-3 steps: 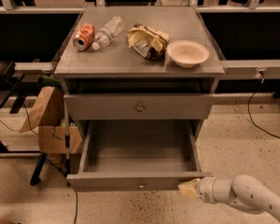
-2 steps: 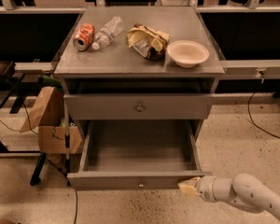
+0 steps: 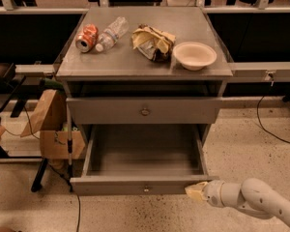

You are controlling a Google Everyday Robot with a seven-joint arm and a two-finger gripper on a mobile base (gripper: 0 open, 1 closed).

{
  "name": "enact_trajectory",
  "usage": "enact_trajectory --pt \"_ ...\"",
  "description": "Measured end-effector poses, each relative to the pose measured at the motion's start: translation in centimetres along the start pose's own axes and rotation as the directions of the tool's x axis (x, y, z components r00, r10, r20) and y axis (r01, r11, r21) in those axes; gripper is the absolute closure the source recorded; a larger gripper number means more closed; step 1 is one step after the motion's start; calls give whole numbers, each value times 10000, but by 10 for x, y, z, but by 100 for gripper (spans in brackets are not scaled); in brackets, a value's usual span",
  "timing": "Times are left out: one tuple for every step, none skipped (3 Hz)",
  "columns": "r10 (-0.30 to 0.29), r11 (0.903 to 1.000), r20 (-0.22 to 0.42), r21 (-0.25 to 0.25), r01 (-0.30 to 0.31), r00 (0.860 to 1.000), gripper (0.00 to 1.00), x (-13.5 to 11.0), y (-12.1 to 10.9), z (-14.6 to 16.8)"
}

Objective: Close middle drawer

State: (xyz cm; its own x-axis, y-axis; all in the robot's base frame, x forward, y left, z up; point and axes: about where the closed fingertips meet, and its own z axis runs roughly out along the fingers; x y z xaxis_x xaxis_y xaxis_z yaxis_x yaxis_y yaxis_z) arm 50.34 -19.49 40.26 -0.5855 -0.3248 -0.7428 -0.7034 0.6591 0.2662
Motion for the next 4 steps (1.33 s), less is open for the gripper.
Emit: enact_trajectory --pt "28 10000 54 48 -28 10000 100 -3 -3 0" --pt "54 9999 110 96 -55 9999 100 -5 -7 -1" --pt "88 9999 172 139 -91 9998 100 -8 -11 -1" --pt "695 9974 199 -185 -691 9974 100 -5 -11 16"
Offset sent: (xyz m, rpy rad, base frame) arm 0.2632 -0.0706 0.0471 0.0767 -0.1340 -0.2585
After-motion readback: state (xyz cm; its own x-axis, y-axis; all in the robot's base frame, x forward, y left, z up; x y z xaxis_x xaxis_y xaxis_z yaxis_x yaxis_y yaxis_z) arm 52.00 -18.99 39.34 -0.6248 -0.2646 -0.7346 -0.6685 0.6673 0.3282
